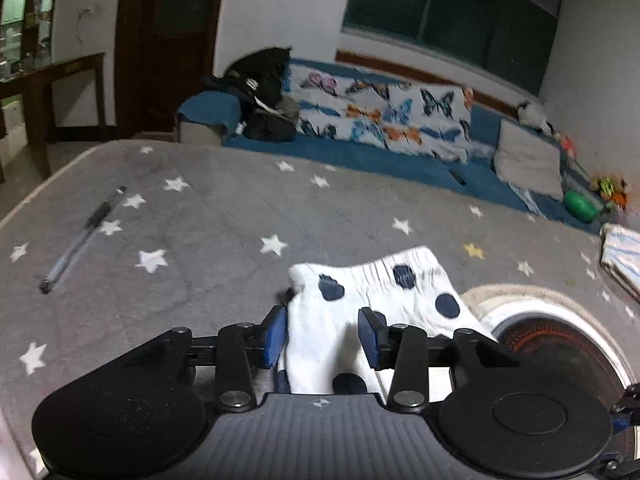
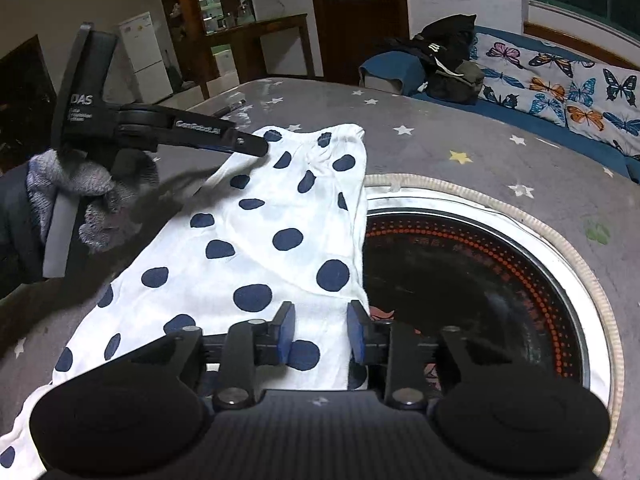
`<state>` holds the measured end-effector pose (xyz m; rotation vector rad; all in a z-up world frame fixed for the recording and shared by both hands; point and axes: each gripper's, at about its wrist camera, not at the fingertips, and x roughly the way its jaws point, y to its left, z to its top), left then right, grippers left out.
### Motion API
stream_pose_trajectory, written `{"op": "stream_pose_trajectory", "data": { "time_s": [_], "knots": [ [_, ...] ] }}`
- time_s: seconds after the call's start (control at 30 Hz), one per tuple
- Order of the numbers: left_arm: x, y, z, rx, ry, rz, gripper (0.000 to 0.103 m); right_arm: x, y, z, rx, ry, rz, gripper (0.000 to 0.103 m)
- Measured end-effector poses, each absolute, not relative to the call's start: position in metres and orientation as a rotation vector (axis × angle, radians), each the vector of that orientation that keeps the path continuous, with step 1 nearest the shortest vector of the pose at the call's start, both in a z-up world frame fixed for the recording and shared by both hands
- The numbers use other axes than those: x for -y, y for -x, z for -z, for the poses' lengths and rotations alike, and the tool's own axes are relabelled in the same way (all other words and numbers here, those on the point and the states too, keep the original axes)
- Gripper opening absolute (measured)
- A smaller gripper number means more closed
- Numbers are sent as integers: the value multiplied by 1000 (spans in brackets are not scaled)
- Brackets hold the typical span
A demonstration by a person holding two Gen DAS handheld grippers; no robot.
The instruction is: Fold clothes
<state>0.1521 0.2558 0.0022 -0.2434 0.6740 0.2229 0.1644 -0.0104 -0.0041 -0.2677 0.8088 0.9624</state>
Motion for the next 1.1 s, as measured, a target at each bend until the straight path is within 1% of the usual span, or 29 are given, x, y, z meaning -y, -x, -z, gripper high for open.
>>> {"op": "stream_pose_trajectory", "data": {
  "time_s": [0.1,0.13,0.17,0.2,0.27,0.33,0.57,0.87,1.1],
  "knots": [
    [-258,-159,2,-678,236,-228,42,10,-163,3,-804,270,-965,31],
    [-258,-160,2,-676,234,-225,39,10,-163,2,-804,268,-966,31],
    [-257,-162,2,-679,229,-218,25,11,-163,2,-804,267,-966,32],
    [-257,-163,3,-679,227,-208,22,12,-163,2,-804,266,-964,32],
    [-258,-163,3,-673,239,-194,12,14,-162,1,-804,265,-961,32],
    [-260,-160,0,-652,278,-181,10,16,-160,0,-802,258,-956,32],
    [-247,-126,-32,-536,298,-101,8,32,-150,-15,-791,213,-942,32],
    [-192,-34,-78,-409,215,69,8,68,-125,-33,-777,153,-883,32],
    [-149,40,-82,-394,195,194,8,103,-96,-43,-757,100,-839,32]
  ]
}}
